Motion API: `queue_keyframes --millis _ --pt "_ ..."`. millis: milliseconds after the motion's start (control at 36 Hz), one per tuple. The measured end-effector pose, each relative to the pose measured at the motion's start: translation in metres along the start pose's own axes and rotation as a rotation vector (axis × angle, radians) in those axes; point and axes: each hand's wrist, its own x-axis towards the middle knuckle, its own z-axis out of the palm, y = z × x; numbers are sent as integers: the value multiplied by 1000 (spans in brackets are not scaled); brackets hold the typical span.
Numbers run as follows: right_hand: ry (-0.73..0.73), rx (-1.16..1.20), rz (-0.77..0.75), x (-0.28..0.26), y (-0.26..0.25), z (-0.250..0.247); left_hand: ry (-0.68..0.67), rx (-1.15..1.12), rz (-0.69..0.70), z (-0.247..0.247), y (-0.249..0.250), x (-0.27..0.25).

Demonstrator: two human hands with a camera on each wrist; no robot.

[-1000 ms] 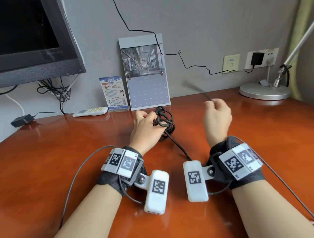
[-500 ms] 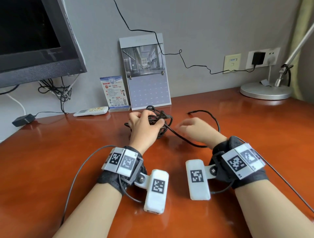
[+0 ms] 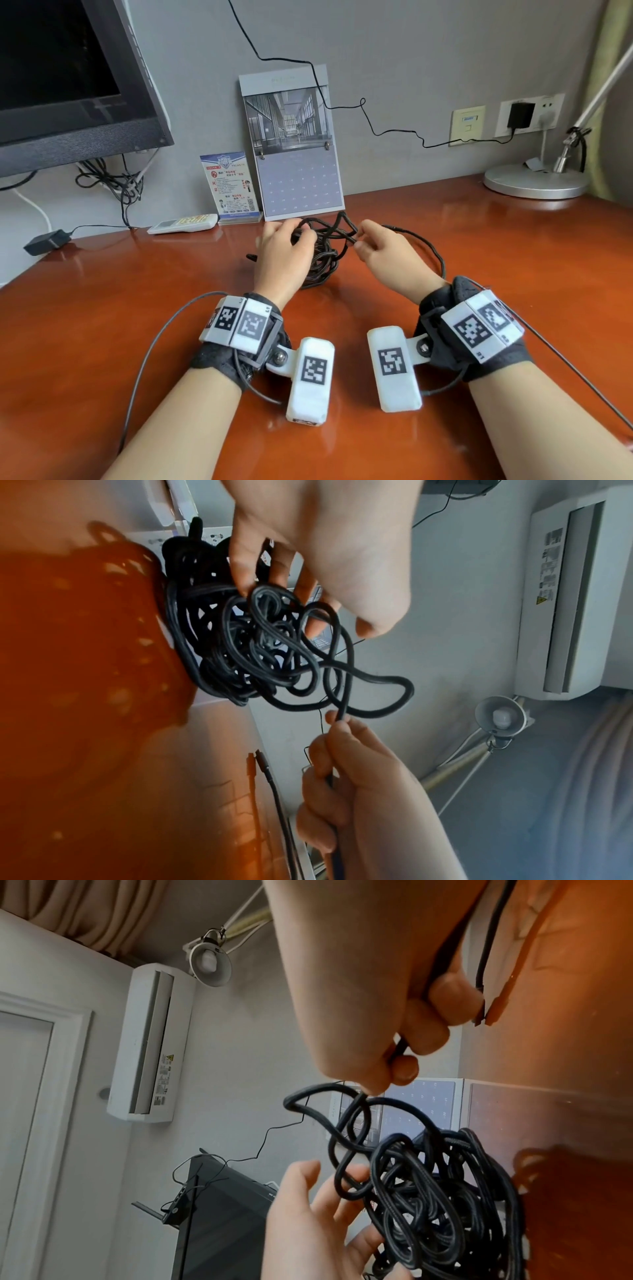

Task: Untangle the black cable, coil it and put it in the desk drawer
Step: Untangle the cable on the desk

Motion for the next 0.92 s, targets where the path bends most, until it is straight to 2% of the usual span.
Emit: queue_keyframes --millis 83,167,278,389,500,667,806,861,917 --pt "10 -1 -9 0 1 0 34 -18 -27 -4 1 0" --pt "3 -14 -51 1 1 0 90 99 -55 -7 1 1" --pt "-8 47 -154 -1 -5 4 116 196 -24 -6 3 2" --pt "39 28 -206 1 -5 6 96 190 110 -3 4 0" --pt "47 9 -212 3 -2 5 -38 191 235 -1 7 -2" --pt "90 63 -195 4 -3 4 -29 -133 99 -8 17 1" --pt "142 -29 -145 5 1 4 0 -484 -135 -20 28 -1" --pt "151 -12 -107 4 0 4 -43 -518 -176 -27 29 0" --pt "142 23 -80 2 -2 3 -144 -452 -146 -33 30 -1"
